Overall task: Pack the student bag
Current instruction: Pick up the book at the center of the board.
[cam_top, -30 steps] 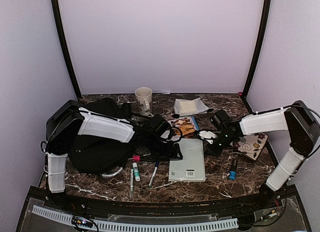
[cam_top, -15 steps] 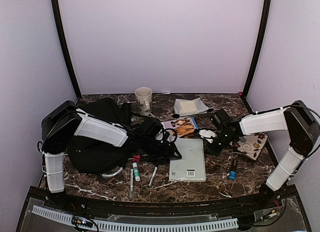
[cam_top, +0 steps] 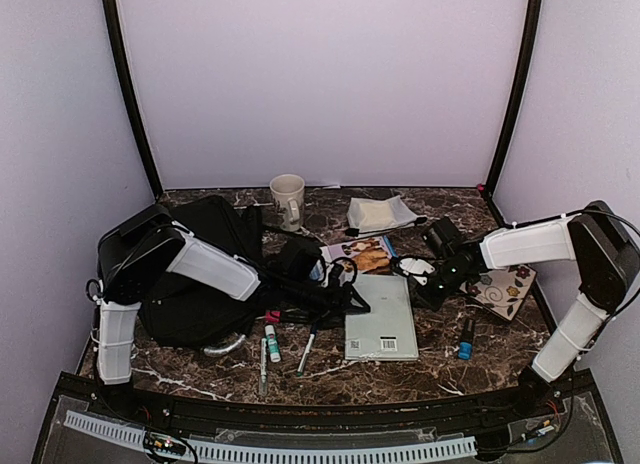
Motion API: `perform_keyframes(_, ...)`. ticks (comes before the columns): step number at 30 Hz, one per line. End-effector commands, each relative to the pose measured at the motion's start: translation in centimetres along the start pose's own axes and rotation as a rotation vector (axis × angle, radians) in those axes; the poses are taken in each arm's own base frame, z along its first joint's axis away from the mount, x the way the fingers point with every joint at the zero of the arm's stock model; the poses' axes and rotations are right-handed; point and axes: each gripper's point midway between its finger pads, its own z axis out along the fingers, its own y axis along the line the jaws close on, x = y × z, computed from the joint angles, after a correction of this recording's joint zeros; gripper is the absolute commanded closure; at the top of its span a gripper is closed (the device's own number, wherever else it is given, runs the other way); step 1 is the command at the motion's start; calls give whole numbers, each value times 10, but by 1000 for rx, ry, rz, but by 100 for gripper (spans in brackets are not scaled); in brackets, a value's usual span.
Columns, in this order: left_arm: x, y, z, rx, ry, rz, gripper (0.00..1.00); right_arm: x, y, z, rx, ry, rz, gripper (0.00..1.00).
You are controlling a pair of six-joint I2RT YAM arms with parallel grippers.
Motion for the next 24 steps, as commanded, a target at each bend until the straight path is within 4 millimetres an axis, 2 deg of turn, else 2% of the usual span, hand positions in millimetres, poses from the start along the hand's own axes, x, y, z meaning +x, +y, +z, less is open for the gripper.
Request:
perform_keyframes(1, -6, -46, -4, 148, -28, 69, 43, 24, 14, 12, -52, 79, -6, 81)
perform_keyframes(12, -2, -64, -29, 196, -87, 130, 73, 21, 8, 7, -25, 63, 0, 80)
perform_keyframes(18, 0, -82, -44, 250, -117, 186, 87, 17, 1, -2, -22, 37, 35, 79)
perform_keyframes(21, 1, -92, -52, 255, -124, 207, 93, 11, -14, -16, -10, 1, 86, 77)
perform_keyframes(24, 3, -112, -67, 280, -127, 248, 98, -5, -36, -46, 33, -76, 122, 73)
